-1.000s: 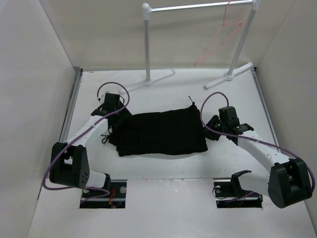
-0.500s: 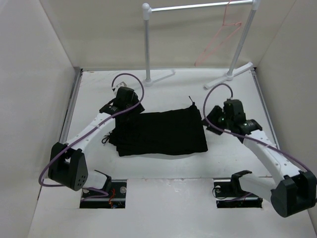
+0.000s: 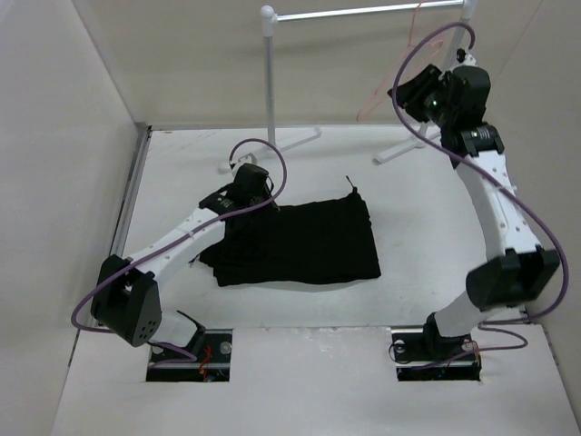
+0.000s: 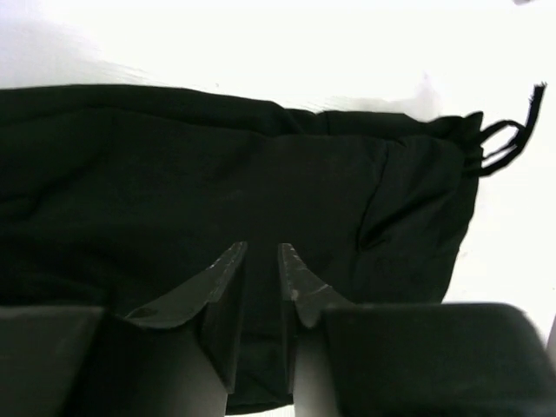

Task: Place the trousers on the hanger
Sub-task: Pick up the hanger from the clothesline.

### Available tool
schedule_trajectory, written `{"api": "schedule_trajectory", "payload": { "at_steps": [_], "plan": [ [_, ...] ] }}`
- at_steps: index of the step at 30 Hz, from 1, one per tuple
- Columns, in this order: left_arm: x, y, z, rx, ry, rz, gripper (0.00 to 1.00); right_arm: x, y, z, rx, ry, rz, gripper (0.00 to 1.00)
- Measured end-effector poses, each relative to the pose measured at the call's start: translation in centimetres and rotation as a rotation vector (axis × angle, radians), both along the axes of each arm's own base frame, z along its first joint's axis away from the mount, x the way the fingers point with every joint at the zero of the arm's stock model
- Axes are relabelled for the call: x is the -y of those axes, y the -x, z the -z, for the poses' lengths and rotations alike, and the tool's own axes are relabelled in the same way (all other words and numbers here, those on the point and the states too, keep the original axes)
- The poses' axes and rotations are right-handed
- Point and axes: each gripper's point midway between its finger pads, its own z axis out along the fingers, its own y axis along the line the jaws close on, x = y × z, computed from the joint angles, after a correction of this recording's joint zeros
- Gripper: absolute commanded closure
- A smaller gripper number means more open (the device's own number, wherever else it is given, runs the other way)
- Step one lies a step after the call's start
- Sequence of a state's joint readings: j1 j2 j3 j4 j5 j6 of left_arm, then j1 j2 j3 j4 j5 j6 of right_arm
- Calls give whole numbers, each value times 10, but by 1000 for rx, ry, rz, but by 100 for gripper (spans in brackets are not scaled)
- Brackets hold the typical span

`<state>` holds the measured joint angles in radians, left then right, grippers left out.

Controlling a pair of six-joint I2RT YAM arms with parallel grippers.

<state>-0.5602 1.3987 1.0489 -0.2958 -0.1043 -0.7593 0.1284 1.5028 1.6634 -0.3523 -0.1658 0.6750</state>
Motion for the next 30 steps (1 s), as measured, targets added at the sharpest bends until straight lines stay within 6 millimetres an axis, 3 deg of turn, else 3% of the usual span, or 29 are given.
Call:
{"api": "schedule_trajectory", "payload": {
  "at_steps": [2, 6, 11, 17, 19, 30],
  "plan": [
    [4, 2, 0, 0, 1, 12, 75, 7, -32, -6, 21, 2, 12, 53],
    [5, 3, 0, -4, 7, 18, 70, 7, -77, 3, 19, -4, -14, 54],
    [4, 2, 1, -10, 12, 16, 69, -3, -104, 21, -5, -17, -78, 58],
    [6, -1, 14, -35, 2, 16, 69, -13, -109, 34, -34, -41, -132, 81],
    [6, -1, 19, -48, -4, 15, 69, -15, -108, 33, -34, -48, -142, 85],
    [8, -4, 18, -53, 4, 15, 62, -25, -93, -2, 34, -66, -213, 89]
  ]
}}
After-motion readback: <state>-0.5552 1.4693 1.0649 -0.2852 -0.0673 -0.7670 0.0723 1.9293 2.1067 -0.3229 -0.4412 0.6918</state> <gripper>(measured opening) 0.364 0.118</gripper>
